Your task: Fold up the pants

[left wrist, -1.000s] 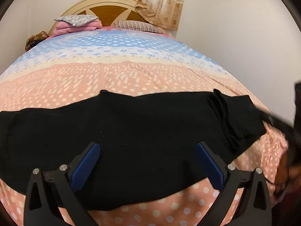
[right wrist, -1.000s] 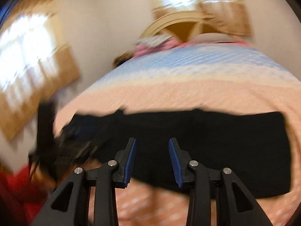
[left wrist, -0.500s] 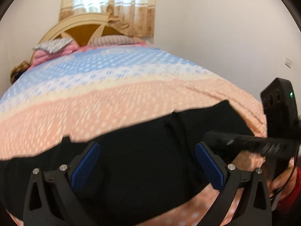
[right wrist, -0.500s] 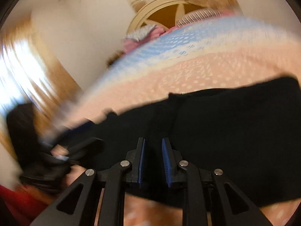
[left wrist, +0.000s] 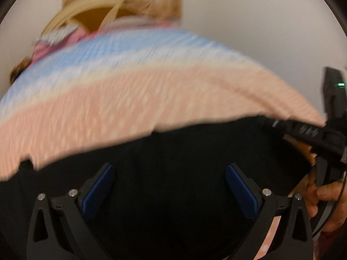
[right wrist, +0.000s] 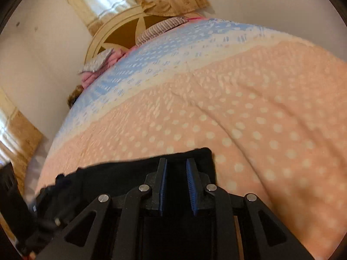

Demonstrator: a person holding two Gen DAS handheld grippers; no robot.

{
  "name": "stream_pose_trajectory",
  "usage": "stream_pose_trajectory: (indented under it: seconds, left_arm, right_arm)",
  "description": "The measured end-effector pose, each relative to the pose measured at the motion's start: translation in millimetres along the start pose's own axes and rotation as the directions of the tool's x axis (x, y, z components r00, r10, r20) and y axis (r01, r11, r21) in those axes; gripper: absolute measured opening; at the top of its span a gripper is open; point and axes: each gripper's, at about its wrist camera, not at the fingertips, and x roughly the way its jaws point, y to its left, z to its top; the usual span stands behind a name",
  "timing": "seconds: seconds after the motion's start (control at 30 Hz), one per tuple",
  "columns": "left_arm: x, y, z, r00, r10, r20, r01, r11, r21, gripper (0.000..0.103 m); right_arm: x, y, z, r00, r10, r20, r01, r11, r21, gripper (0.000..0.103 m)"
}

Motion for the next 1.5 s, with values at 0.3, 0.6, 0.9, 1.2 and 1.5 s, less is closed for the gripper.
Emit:
stream_pose_trajectory:
  seconds: [0.3,0.6,0.9,1.2,1.5]
  left_arm:
    - [-41,17,-12,0.995,-0.007,0.098,0.008,1.0,-0.015,0.103]
    - [-66,74,-19,0.989,0.047,0.138,-0.039,0.997,-0.063,0.103]
    - [-109,197,-61,0.948,0.286,0.141,-0.246,0.937,-0.247,0.103]
    - [-132,327,-111,0.898,0.436,0.06,-0.324,0.748,-0.579,0.103]
    - [-103,335,-132,0.925,0.379,-0.005,-0.284,0.685,-0.671,0.102]
  right_arm:
    - [-41,-10,-3,0.961,0.195,0.196,-0.21,0.976,0.059,0.019]
    - [-26,107,-48,0.973,0.229,0.038,-0.203,0.918,-0.34,0.019]
    - [10,126,-79,0.981,0.187,-0.056,-0.194,0.9,-0.39,0.02]
    - [5,128,-88,0.985,0.167,0.034,-0.144,0.92,-0.365,0.021]
    - [7,118,-84,0.978,0.207,0.025,-0.188,0.929,-0.319,0.022]
